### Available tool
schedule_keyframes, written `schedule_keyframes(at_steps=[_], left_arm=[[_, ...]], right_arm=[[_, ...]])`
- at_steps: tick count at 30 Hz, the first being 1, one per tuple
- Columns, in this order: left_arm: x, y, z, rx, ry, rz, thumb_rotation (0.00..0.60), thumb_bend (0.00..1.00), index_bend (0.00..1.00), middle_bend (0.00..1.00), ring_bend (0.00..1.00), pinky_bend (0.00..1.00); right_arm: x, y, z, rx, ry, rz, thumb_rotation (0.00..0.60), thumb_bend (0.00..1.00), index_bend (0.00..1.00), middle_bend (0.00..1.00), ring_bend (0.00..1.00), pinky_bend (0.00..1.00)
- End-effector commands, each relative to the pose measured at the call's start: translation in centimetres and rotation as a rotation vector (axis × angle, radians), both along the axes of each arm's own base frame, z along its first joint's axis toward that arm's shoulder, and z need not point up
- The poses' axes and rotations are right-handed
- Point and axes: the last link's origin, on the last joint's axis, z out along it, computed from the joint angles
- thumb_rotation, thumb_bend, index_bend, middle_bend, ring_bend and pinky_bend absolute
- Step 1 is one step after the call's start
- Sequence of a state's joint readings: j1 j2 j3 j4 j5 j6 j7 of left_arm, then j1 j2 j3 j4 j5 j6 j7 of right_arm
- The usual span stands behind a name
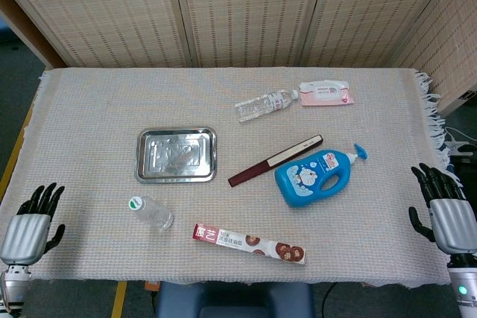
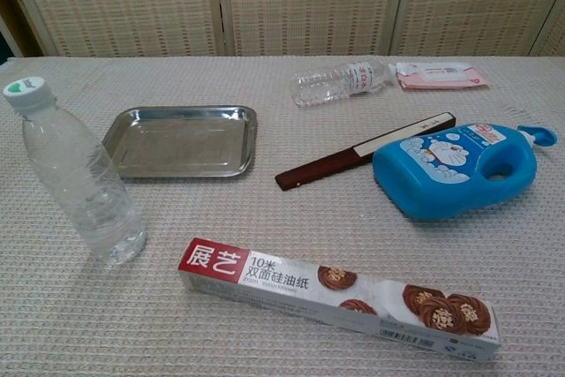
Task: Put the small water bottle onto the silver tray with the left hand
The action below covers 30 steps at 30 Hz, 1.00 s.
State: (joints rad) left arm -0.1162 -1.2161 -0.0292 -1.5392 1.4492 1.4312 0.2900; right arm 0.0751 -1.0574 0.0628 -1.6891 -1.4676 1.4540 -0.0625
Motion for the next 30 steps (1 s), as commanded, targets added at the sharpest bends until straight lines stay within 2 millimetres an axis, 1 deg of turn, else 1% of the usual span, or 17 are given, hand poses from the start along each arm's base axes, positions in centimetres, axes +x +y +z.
schedule_keyframes(at_steps=[1,13,16,18,23,24,30], left_arm=[[0.0,0.0,0.0,-0.002,0.001,0.003,0.6,0.4,0.0,0.0,0.0,0.23],[0.2,-0.2,0.1,-0.027,-0.037,0.039,0.6,0.4,0.0,0.0,0.0,0.24],[0.3,0.1,0.5,-0.015,-0.056,0.063,0.6,0.4,0.0,0.0,0.0,0.24],[0.2,0.6,0.6,-0.019,-0.086,0.091,0.6,0.4,0.0,0.0,0.0,0.24],[1.1,2.4,0.5,-0.053,-0.255,0.134,0.6,0.4,0.0,0.0,0.0,0.24],[1.5,2.8,0.2,-0.053,-0.313,0.138,0.6,0.4,0.0,0.0,0.0,0.23],[3.5,4.4,-1.3,-0.122,-0.477,0.142,0.6,0.4,0.0,0.0,0.0,0.2]], right_arm=[[0.0,0.1,0.0,-0.002,-0.006,0.003,0.6,0.25,0.0,0.0,0.0,0.09],[0.0,0.3,-0.3,0.027,0.005,-0.014,0.6,0.25,0.0,0.0,0.0,0.09],[0.0,0.5,-0.4,0.036,0.005,-0.016,0.6,0.25,0.0,0.0,0.0,0.09],[0.0,0.5,-0.5,0.048,0.006,-0.017,0.6,0.24,0.0,0.0,0.0,0.09],[0.0,0.3,-0.6,0.062,0.007,-0.023,0.6,0.24,0.0,0.0,0.0,0.09],[-0.1,0.4,-0.6,0.062,0.008,-0.026,0.6,0.24,0.0,0.0,0.0,0.09],[0.1,0.5,-0.4,0.057,-0.006,-0.016,0.6,0.24,0.0,0.0,0.0,0.09]])
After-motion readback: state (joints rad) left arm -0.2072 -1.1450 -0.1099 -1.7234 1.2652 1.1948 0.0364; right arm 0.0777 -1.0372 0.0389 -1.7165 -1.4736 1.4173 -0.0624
